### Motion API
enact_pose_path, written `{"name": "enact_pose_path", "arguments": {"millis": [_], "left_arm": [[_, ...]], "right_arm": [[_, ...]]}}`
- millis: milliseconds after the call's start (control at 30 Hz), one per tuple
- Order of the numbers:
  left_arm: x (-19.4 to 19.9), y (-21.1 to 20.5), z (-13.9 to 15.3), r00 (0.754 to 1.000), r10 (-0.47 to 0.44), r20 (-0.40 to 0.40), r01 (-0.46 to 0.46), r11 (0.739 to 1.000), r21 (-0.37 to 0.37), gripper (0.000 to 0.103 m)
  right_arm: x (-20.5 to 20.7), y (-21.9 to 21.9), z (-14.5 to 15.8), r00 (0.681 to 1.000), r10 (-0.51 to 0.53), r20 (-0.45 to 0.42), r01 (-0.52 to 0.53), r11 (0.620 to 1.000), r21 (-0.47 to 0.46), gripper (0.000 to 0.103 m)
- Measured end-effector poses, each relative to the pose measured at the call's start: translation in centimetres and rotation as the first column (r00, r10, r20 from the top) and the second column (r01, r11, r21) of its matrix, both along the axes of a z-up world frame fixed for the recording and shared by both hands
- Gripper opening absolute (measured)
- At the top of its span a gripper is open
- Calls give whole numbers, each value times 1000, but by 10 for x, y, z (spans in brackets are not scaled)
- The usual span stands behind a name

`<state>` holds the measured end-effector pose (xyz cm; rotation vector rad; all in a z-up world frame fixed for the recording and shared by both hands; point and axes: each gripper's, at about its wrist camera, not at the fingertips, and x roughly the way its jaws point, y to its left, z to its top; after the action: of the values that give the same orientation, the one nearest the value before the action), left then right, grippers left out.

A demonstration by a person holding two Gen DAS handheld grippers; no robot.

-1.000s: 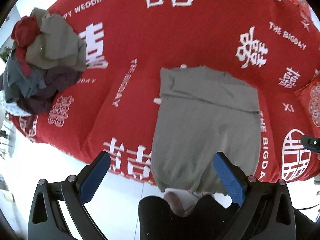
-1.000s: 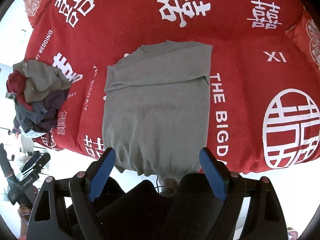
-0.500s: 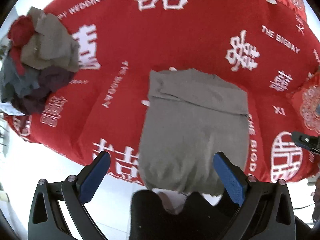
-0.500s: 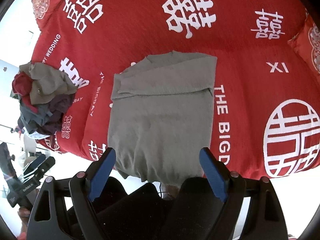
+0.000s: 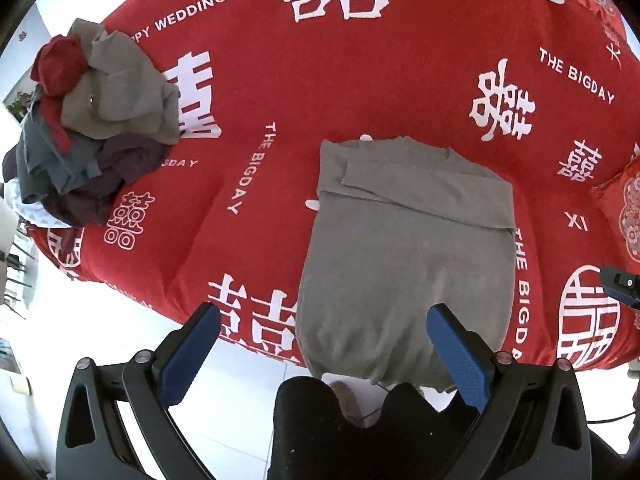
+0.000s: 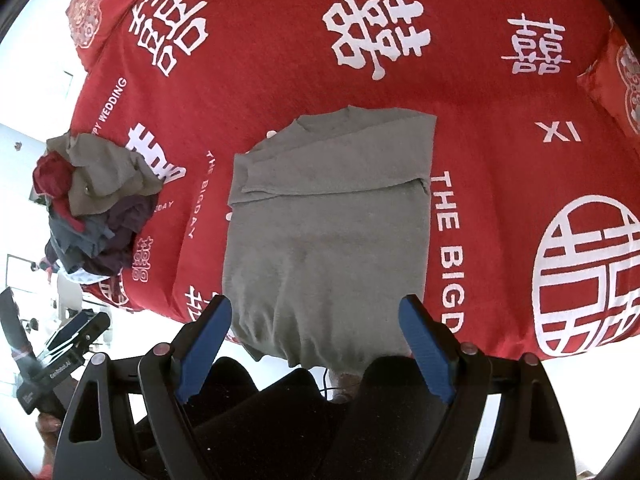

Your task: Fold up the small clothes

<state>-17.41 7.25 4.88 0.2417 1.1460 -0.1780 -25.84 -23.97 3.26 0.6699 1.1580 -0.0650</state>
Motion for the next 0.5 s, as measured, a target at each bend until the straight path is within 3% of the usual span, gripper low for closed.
{"name": "enact_pose_path", "arguments": {"millis": [267, 500], "left_arm": [[-7, 0, -4, 1000, 19, -17, -19, 1000, 3, 103], [-11, 8, -23, 996, 33, -80, -30, 999, 29, 103]], "right_arm": [[-5, -11, -3, 1000, -9, 28, 8, 999, 44, 88], [-4, -12, -14, 995, 56, 83, -64, 994, 88, 88]]}}
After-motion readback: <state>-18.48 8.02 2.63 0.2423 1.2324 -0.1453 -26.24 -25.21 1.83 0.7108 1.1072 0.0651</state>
